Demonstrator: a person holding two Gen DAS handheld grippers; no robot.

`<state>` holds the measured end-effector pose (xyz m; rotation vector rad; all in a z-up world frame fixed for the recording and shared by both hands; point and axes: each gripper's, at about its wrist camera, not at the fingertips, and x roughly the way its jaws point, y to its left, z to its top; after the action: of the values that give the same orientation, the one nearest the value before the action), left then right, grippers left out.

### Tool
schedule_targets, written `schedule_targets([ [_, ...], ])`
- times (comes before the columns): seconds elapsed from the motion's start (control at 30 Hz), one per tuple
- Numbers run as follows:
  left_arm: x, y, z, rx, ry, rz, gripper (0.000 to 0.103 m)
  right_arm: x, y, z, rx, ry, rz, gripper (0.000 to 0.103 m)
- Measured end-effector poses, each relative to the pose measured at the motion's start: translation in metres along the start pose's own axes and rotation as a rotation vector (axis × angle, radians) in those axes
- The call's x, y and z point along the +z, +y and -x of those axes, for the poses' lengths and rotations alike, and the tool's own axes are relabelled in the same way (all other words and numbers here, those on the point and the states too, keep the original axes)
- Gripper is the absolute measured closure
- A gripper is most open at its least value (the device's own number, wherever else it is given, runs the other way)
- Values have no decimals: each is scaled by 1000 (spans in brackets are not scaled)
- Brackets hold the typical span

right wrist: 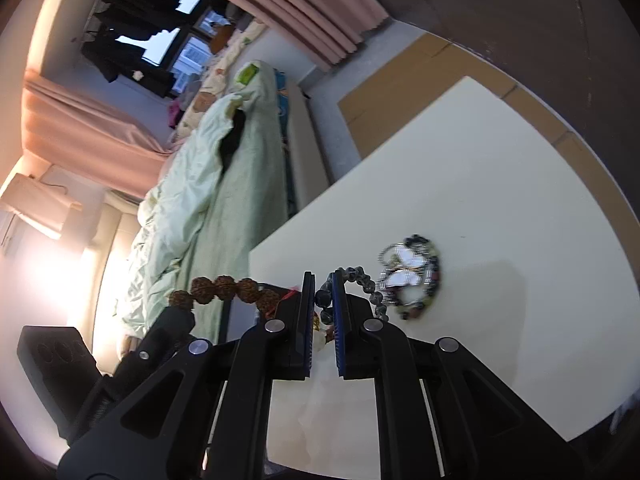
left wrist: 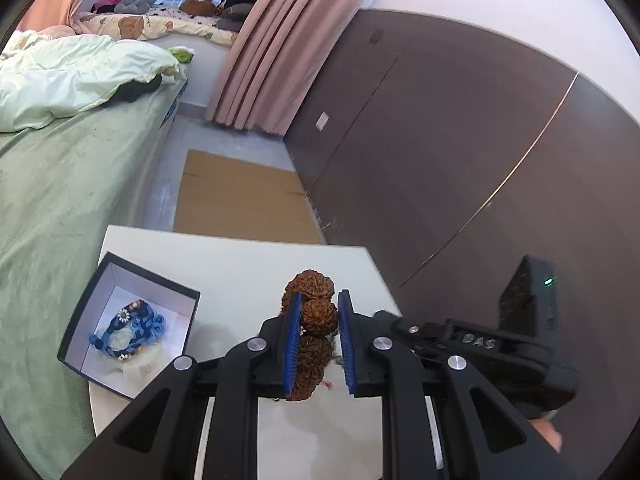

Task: Organize jewelry

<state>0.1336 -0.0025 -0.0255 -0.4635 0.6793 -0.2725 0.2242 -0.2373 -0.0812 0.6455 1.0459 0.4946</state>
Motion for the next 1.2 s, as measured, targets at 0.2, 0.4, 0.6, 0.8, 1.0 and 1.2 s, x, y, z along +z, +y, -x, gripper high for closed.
schedule_targets([
  [0.2,-4,9,2,49,13,2,87,-4,19,0,44,-24,39,93],
  [0.4,4,17,18,43,-22,27,87,-5,23,-5,54,-18,40,93],
  [0.6,13,26,37,63,-74,41,87,-8,36,-10,105,-15,52,93],
  [0.8,22,43,50,99,-112,72,87,-14,55,-17,196,-10,59,93],
  [1.0,29,57,63,139,-155,91,87,-26,84,-45,280,39,81,93],
  [1.2,35,72,76,178,-191,118,87,-39,105,-79,289,125,110,93],
])
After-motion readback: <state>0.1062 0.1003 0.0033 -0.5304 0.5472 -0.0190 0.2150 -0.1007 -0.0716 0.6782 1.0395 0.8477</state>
